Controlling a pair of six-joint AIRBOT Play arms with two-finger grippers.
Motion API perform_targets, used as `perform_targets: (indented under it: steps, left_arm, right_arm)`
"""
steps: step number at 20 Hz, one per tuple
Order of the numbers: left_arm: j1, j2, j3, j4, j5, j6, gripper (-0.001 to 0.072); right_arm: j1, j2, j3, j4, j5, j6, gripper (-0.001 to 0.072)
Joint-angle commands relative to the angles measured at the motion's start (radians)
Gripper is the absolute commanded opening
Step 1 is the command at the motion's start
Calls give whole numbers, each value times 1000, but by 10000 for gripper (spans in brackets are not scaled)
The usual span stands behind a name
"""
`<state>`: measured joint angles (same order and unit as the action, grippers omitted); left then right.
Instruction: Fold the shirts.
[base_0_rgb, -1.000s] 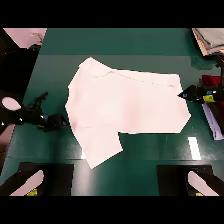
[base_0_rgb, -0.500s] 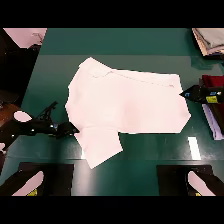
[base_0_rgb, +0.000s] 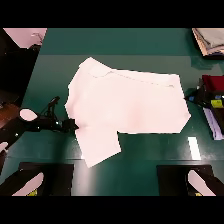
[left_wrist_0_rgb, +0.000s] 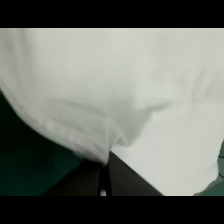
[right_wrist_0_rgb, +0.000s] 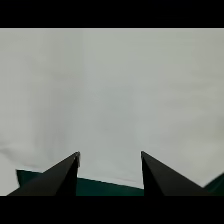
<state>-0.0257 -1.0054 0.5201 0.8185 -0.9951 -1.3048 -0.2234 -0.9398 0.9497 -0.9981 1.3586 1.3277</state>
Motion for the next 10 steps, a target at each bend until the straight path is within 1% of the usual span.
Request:
perform_targets:
  steps: [1, 3, 5, 7, 10]
  left_arm:
    - [-5, 1, 127, 15, -38, -4, 26]
    - [-5, 1, 192, 14, -37, -4, 26]
    - [-5, 1, 217, 12, -35, -4, 26]
    - [-5, 1, 216, 19, -39, -4, 26]
    - [-5, 1, 216, 19, -45, -4, 26]
  right_arm:
    - [-140, 0, -127, -79, 56, 0, 448]
    - [-216, 0, -243, -76, 7, -1, 448]
    - [-249, 0, -336, -74, -77, -2, 448]
    - [-244, 0, -395, -68, -163, -2, 448]
    - [-219, -1, -425, -68, -246, -1, 448]
